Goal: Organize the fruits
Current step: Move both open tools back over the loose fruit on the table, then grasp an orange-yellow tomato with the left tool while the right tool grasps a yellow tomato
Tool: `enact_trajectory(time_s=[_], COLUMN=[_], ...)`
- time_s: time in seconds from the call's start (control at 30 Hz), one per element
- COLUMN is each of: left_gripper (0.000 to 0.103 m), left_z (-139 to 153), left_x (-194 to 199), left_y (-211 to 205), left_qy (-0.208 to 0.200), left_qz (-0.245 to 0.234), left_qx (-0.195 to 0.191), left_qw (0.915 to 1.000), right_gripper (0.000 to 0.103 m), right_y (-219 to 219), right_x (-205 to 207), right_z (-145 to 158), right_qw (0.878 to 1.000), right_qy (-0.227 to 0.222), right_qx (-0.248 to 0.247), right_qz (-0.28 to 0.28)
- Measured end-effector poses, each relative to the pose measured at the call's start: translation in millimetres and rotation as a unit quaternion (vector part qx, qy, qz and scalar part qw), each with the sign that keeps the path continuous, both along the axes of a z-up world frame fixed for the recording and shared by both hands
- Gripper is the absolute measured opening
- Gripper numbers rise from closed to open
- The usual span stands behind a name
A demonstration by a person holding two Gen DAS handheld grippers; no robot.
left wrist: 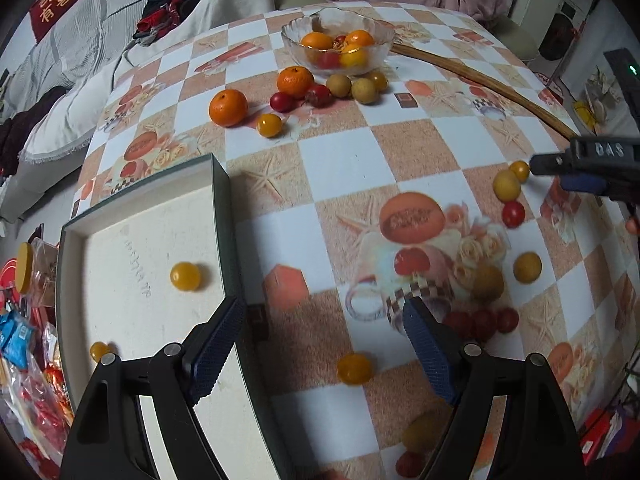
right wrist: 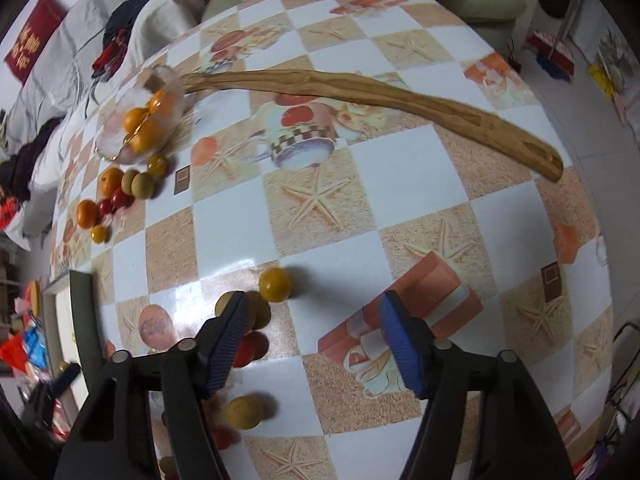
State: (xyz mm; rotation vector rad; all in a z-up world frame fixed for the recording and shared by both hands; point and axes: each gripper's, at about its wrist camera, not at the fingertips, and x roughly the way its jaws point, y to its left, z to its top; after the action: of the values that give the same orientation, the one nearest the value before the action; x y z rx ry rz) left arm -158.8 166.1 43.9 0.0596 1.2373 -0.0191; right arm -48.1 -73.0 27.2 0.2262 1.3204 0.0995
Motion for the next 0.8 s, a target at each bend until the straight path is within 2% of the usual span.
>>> enact_trajectory(time_s=[0.13, 0.4, 0.47, 0.53, 0.57, 0.6, 0.67, 0.73, 0.8], left_gripper=[0.083, 0.082, 0.071, 0.067, 0.06, 0.055, 0.035, 0.029, 0.028], left_z=[-10, -29, -33, -33, -33, -33, -31, -30, -30], left_x=[-6, -9, -9, -9, -9, -10, -10, -10, -9], left_y=[-10, -14, -15, -12, -12, -12, -15, -15, -7], left_qy=[0.01, 0.031, 0.037, 0.038, 0.038, 0.038, 0.036, 0.038, 0.042], left_qz=[-0.018, -0.014, -0.012, -0.004, -0.001, -0.002, -0.009, -0.011, 0.004], left_qx=[0.005, 0.017, 0.018, 0.006, -0.001, -0.011, -0.016, -0.025, -0.054], left_qw=[0.9998, 0.9993, 0.9991, 0.9993, 0.9993, 0.9992, 0.9992, 0.9989, 0.9977], right_gripper=[0.063, 0.055, 0.042, 0.03, 0.022, 0.022, 0.022, 0.022, 0.022], right_y=[3, 28, 32, 35, 35, 34, 33, 32, 32], right_x=[9, 15, 14, 13, 13, 13, 12, 10, 8], right_z=[-8, -14, -14, -15, -15, -15, -15, -14, -10], right_qw=[1.0, 0.999, 0.999, 0.998, 0.998, 0.998, 0.998, 0.998, 0.998], right_qy=[0.007, 0.009, 0.01, 0.012, 0.013, 0.014, 0.012, 0.01, 0.006], right_qx=[0.012, 0.014, 0.012, 0.007, 0.008, 0.01, 0.01, 0.016, 0.02], right_qz=[0.004, 0.041, 0.049, 0.056, 0.058, 0.057, 0.054, 0.053, 0.057])
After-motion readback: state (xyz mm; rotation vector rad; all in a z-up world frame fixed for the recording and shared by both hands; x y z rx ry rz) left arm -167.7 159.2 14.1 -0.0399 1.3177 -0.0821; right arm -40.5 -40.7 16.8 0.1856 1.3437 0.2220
